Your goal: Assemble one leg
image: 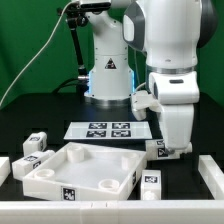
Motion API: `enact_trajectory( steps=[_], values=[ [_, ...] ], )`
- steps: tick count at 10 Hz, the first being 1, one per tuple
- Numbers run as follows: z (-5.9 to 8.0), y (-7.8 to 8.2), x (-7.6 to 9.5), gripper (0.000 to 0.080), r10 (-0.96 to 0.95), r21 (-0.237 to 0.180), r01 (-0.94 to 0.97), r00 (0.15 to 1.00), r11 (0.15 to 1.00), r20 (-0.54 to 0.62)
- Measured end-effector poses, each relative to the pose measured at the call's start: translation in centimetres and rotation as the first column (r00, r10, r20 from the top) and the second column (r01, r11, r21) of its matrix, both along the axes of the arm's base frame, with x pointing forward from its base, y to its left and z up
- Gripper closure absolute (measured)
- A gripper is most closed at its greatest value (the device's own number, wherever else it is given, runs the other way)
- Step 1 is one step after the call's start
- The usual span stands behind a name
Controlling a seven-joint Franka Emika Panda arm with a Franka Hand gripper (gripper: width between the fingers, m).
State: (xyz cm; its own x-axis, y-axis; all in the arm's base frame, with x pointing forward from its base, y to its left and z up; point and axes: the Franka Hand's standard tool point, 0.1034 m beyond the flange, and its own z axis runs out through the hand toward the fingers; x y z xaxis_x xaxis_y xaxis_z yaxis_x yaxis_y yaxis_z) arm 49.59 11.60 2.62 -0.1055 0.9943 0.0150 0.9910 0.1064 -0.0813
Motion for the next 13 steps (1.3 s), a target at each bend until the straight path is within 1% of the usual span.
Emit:
enact_trajectory(
  steps=[2, 5, 6, 8, 9, 11, 12, 13],
  values=[
    [-0.1, -0.4, 0.0, 0.0518, 0.073, -0.001, -0.073, 0.997, 0.997, 0.000],
    [-0.3, -0.9, -0.1, 0.0518, 0.276, -0.003, -0.276, 0.961, 0.961, -0.001],
    [-0.5, -0.9, -0.7, 0.0518, 0.454, 0.006, -0.454, 0.891, 0.891, -0.009],
    [-0.3, -0.2, -1.4, 0.0518, 0.635, 0.000, -0.636, 0.772, 0.772, -0.014],
    [-0.3, -0.1, -1.5, 0.0518, 0.729, 0.004, -0.729, 0.684, 0.685, -0.021],
    [-0.2, -0.2, -1.6, 0.0518, 0.853, 0.002, -0.854, 0.520, 0.521, -0.034],
    [-0.2, -0.4, -1.5, 0.0518, 0.861, 0.003, -0.862, 0.507, 0.508, -0.033],
    [-0.1, -0.5, -1.3, 0.0363, 0.856, -0.001, -0.856, 0.516, 0.516, -0.032]
  ],
)
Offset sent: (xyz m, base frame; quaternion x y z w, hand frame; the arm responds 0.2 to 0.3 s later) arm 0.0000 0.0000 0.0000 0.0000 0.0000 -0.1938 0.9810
